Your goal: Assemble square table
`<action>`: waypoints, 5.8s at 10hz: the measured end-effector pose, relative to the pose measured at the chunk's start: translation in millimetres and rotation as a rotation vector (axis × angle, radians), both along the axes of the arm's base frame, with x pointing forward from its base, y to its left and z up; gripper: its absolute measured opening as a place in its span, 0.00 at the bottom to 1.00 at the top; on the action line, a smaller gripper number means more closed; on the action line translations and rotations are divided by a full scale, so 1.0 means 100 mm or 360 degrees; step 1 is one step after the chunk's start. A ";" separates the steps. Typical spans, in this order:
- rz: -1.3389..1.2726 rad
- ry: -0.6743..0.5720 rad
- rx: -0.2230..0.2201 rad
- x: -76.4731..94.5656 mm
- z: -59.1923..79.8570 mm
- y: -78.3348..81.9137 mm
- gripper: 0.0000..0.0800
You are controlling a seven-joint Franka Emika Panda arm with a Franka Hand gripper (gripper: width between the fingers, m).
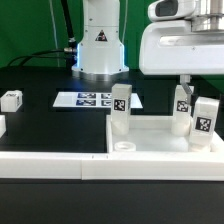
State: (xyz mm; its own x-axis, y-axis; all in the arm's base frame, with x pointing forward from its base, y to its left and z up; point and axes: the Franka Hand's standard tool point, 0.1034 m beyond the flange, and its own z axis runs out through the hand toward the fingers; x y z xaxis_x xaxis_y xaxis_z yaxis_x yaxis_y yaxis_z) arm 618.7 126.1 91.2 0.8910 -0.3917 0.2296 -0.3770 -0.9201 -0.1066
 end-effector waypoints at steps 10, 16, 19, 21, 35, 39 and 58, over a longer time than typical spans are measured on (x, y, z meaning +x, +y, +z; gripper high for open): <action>0.0006 -0.0001 -0.0001 0.00 0.00 0.00 0.81; -0.0181 0.0145 0.0067 0.05 -0.09 -0.05 0.81; -0.0196 0.0153 0.0075 0.05 -0.14 -0.05 0.81; -0.0197 0.0153 0.0075 0.05 -0.14 -0.05 0.58; -0.1781 0.0235 0.0518 0.05 -0.16 -0.03 0.63; -0.0999 0.0206 0.0367 0.05 -0.15 -0.02 0.81; -0.1358 0.0478 0.0286 0.16 -0.24 -0.11 0.36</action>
Offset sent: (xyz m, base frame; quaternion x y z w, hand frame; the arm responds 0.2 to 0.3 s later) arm 0.0000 0.0000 0.0000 0.0000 0.0000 0.0000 1.0000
